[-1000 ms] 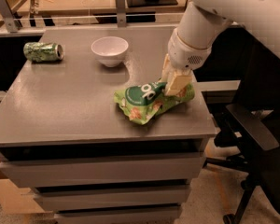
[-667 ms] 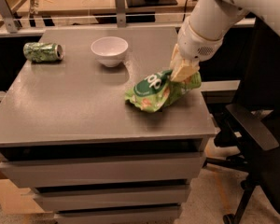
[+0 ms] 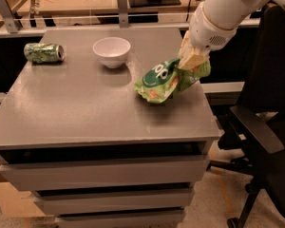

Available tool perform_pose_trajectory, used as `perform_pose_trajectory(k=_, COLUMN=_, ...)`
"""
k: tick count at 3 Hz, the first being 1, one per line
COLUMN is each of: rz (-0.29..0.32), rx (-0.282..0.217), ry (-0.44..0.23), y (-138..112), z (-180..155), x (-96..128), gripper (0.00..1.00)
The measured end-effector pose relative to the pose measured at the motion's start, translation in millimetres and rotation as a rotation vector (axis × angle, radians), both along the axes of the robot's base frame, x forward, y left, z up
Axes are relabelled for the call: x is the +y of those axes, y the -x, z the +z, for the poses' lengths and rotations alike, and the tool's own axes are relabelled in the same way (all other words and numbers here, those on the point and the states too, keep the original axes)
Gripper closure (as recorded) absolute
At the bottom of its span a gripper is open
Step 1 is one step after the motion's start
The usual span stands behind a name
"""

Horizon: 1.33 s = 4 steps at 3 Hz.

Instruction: Move green rice chip bag near white bowl

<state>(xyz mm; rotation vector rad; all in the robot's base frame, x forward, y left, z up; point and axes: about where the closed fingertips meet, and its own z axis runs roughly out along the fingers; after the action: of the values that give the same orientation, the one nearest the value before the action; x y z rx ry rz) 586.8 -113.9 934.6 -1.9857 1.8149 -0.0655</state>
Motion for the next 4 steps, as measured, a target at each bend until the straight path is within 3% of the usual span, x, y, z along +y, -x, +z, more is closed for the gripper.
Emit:
perform_pose_trajectory(k=2, rz=0.084, rx=-0.127, ry=0.001, y=-72.3, z=1.9, x=6.0, gripper=1.00)
perform_pose_trajectory(k=3, rz=0.130, rx=-0.158, ry=-0.009, y=-107.5, z=-4.9, x=12.7, gripper=1.00)
perform_pose_trajectory(k=4, rz=0.146, rx=-0.150, ry=-0.019, y=-125.0, z=-17.2, x=14.7, gripper=1.00)
